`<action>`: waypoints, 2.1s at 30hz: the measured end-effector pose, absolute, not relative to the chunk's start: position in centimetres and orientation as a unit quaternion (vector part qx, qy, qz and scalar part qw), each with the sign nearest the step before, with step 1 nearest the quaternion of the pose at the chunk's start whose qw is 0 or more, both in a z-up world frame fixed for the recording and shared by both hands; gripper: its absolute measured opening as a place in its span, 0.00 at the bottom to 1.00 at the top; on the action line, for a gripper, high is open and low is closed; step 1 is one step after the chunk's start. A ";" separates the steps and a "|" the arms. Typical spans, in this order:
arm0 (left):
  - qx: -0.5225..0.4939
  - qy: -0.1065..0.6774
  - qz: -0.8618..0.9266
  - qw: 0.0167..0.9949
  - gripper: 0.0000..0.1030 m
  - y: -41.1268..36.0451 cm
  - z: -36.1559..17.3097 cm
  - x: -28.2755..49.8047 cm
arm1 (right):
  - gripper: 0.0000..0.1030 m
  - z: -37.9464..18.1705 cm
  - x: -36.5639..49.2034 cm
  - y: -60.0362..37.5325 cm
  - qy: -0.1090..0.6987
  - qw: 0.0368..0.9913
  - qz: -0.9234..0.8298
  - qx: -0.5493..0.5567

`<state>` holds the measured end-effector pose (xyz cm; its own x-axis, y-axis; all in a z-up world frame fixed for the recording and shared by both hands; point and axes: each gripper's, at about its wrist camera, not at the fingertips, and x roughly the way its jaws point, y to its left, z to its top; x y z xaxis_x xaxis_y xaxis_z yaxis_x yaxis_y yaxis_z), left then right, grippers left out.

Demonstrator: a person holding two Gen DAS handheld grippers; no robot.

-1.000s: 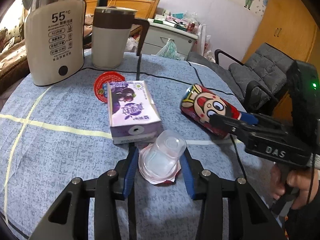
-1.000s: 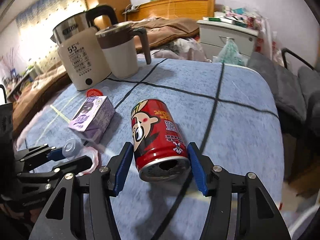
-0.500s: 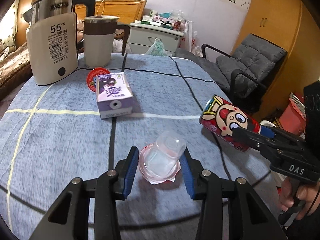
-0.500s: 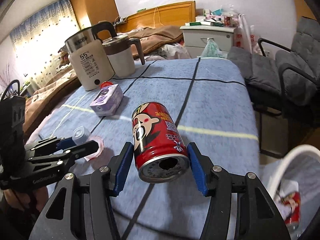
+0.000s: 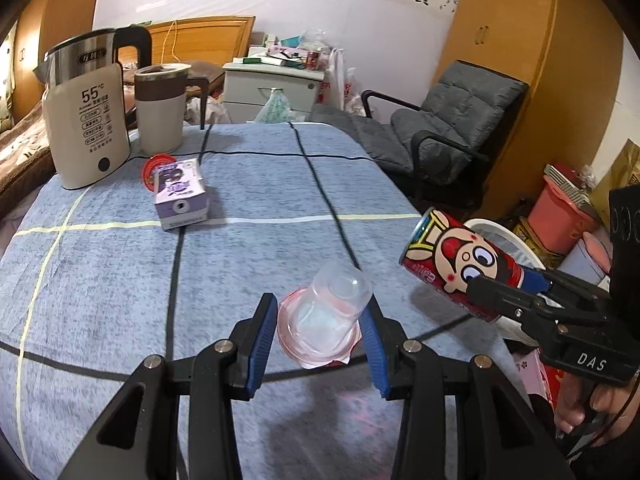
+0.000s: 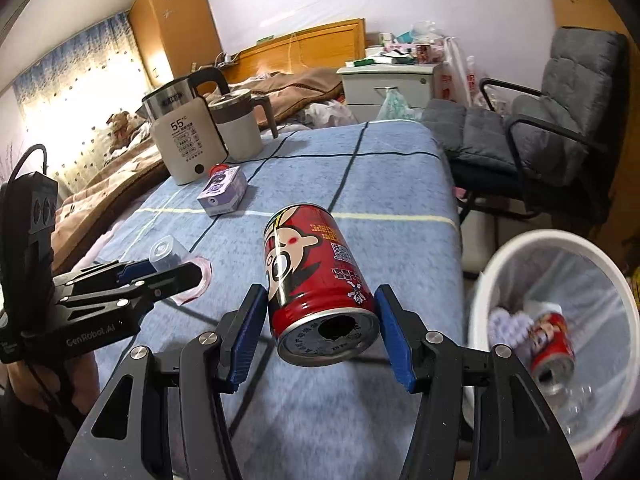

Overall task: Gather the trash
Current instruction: 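Carry the plastic cup and red can over the wastebasket with both grippers, then open both grippers over the wastebasket to drop the cup and can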

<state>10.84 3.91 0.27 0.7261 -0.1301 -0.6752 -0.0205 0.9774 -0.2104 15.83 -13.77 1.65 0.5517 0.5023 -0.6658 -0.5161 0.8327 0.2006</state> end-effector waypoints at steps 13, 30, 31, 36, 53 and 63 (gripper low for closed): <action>-0.082 0.366 -0.058 0.925 0.42 -0.1 0.9 9.5 | 0.55 1.8 12.7 -18.8 0.370 0.896 0.243 0.024; -0.055 0.364 -0.111 0.923 0.42 -5.4 1.5 11.4 | 0.55 2.1 12.3 -23.6 0.361 0.911 0.195 0.047; -0.054 0.364 -0.115 0.923 0.42 -5.7 1.6 11.6 | 0.55 2.1 12.3 -24.0 0.361 0.912 0.190 0.048; -0.047 0.358 -0.145 0.921 0.42 -8.1 1.8 12.7 | 0.55 2.0 12.6 -26.6 0.359 0.917 0.161 0.057; -0.018 0.361 -0.226 0.904 0.42 -15.7 0.9 17.0 | 0.55 0.9 14.1 -33.8 0.366 0.925 0.064 0.082; -0.006 0.381 -0.250 0.890 0.42 -18.4 -1.0 18.8 | 0.54 -0.6 15.9 -35.5 0.382 0.919 0.040 0.087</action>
